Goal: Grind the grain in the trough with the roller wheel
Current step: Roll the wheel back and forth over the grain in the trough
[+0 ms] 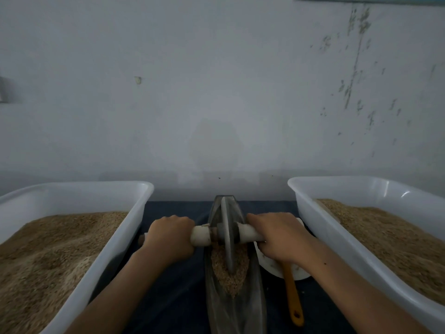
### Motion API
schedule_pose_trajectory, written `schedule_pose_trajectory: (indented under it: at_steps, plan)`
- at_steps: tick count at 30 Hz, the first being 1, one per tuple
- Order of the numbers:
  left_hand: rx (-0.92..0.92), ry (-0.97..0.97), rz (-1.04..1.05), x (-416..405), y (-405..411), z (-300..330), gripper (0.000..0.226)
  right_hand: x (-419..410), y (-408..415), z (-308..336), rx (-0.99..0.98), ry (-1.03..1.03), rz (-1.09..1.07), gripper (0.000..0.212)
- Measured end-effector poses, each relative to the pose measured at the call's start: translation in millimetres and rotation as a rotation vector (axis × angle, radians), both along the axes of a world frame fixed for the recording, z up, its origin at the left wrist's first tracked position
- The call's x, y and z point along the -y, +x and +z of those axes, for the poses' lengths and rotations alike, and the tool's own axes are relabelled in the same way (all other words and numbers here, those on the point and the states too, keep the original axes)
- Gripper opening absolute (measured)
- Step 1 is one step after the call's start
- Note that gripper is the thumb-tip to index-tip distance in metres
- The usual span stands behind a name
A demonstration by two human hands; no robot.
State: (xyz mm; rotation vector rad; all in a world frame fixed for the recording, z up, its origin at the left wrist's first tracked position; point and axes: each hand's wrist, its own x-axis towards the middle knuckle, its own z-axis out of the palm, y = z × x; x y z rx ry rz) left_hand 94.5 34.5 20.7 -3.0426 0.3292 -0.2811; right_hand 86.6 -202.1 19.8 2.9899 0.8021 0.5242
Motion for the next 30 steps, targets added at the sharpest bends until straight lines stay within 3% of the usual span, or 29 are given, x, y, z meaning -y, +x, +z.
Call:
schedule_pose_trajectory:
  at_steps: [6,15,18,26,30]
  plan:
    - [-0.033,0.033,-0.004,-2.6,-3.1,-1.6,0.028,-1.7,-3.2,14.8,-0.193,-0.077,-0.017,0.025]
    - [0.285,-0.078,0.001,0.1,0.9,-17.2,0.018,-5.8,3.4,-3.7,0.124,-0.006,-0.014,0.019]
    - [0.336,-0.078,-0.013,0.6,0.7,-19.0,0.020,-5.5,4.7,-6.0,0.145,-0.001,-0.029,0.018]
    - [0.063,0.031,-0.015,-0.6,-2.0,-4.0,0.029,-2.5,1.6,12.4,-0.180,-0.075,-0.081,0.022]
    - [0.032,0.001,0.008,-1.0,-2.3,-6.1,0.029,-3.7,2.1,12.7,-0.156,-0.085,-0.068,0.020]
